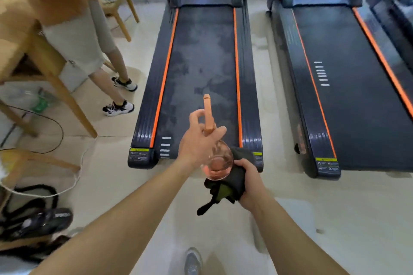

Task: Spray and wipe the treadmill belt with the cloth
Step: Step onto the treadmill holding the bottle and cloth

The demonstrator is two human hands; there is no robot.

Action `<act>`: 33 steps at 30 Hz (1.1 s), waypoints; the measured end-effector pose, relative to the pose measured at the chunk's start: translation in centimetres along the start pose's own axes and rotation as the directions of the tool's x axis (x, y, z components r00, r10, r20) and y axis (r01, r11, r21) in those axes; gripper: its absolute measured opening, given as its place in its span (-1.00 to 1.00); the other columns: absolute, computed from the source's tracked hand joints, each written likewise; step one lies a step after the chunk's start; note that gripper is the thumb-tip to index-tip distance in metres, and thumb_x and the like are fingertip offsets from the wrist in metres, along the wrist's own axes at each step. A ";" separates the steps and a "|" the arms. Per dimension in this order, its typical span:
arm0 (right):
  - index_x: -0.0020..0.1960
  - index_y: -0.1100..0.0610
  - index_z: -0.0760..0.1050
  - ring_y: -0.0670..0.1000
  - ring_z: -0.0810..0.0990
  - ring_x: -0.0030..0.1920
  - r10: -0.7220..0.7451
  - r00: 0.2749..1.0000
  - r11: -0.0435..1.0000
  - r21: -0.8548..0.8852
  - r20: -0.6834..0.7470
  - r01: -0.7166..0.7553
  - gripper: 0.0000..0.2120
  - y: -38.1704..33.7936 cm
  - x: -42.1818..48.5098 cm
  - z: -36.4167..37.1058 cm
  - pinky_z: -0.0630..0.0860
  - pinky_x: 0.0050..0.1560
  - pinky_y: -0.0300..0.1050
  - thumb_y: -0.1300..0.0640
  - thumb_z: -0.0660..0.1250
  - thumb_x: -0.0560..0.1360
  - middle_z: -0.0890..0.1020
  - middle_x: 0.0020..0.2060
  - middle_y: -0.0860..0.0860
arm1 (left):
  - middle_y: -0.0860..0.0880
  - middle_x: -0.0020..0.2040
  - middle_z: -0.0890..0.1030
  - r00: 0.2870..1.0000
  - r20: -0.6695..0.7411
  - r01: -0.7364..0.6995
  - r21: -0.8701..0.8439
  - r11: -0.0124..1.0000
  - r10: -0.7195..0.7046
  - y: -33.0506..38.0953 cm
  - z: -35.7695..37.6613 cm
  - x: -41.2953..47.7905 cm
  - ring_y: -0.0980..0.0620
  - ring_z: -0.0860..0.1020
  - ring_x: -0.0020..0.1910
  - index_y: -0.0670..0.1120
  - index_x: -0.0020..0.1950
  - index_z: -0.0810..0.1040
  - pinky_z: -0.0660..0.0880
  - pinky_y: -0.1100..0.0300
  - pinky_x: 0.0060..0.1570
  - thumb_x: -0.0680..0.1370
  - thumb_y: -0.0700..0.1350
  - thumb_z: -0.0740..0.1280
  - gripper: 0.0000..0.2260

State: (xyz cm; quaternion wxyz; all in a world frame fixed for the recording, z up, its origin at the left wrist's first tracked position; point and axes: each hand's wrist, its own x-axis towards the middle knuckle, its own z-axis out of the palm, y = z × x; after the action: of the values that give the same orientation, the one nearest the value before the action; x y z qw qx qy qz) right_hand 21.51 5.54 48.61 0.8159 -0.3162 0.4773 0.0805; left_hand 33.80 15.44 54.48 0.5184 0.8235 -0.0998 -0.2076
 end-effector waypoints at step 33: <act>0.00 0.06 0.42 0.22 0.66 0.05 -0.290 0.953 0.880 -0.365 0.094 0.304 -0.72 -42.1 10.9 28.2 0.61 0.16 0.24 -0.02 0.47 0.46 0.64 0.05 0.14 | -0.16 0.02 0.64 0.951 -0.295 -0.085 0.030 0.996 0.090 24.5 -20.9 37.6 -0.06 0.60 -0.21 -0.09 0.05 0.64 0.67 0.08 -0.24 0.53 -0.31 0.34 -0.81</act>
State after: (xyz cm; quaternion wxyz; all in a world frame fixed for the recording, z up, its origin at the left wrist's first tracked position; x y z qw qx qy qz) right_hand 66.07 -12.72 67.73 0.7516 -0.5338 0.3841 0.0501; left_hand 77.98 7.32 75.33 0.5292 0.8444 -0.0593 -0.0581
